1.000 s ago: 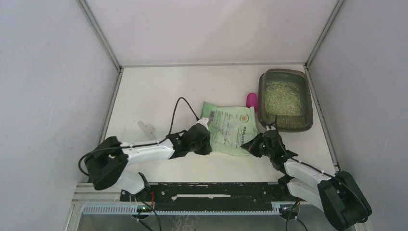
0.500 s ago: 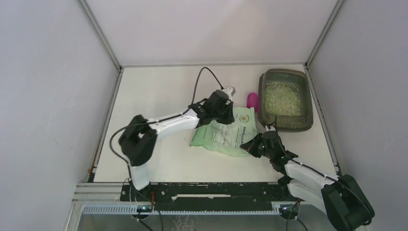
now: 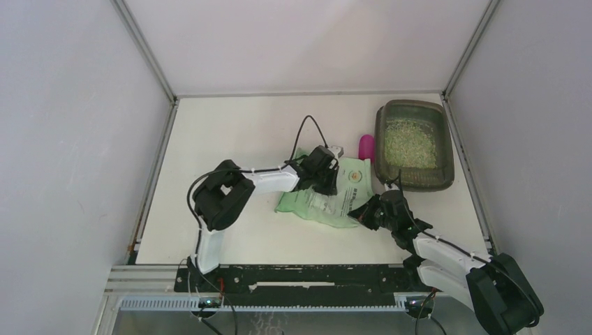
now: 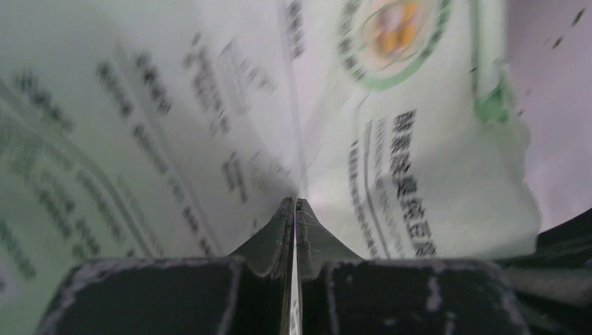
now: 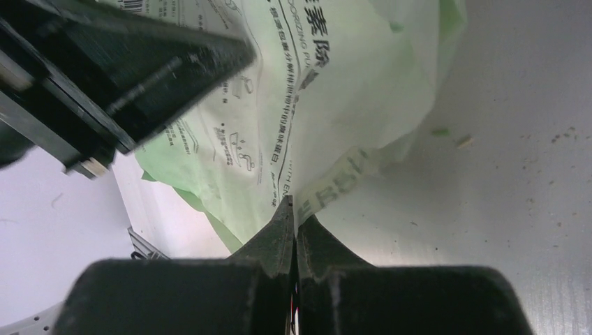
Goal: Fill the litter box with clean litter
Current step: Close the cat litter bag at the center of the board.
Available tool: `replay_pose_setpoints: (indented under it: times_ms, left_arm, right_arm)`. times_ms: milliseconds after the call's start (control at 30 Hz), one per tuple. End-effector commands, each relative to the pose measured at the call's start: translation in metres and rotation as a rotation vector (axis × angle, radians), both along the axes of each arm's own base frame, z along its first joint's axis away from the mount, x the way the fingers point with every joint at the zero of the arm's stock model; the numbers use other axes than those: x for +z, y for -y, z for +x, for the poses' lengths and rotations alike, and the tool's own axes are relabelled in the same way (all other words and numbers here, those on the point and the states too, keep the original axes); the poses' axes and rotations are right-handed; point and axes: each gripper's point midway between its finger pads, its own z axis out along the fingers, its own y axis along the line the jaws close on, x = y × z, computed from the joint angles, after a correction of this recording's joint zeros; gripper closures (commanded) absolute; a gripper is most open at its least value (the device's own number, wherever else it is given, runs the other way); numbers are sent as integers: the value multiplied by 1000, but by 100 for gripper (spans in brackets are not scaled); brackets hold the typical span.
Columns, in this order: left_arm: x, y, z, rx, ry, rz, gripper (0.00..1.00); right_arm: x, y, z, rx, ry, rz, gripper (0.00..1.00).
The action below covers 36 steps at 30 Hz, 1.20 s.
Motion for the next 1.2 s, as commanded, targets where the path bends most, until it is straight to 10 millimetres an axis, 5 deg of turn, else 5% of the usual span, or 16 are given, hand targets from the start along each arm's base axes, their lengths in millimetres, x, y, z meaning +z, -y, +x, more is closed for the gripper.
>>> replay_pose_setpoints:
  times_ms: [0,267,467,633,933,1167]
  left_arm:
    - [5,-23,-25,41,-28,-23,94]
    - [-13,-66,-90,76,-63,9,94]
    - [2,-89,-106,119,-32,-35,94]
    - [-5,-108,-112,138,-26,2,94]
    - [-11,-123,-119,180,-50,31,94]
    - [-6,-164,-124,252,-15,119,94]
  right_arm:
    - [12,-7,3,11,26,31,97]
    - [13,-9,1,17,27,24,96]
    - [15,-14,0,35,29,10,94]
    - [24,-24,3,74,53,-9,92]
    - [60,-74,20,314,82,-215,90]
    - [34,-126,11,556,-86,-295,84]
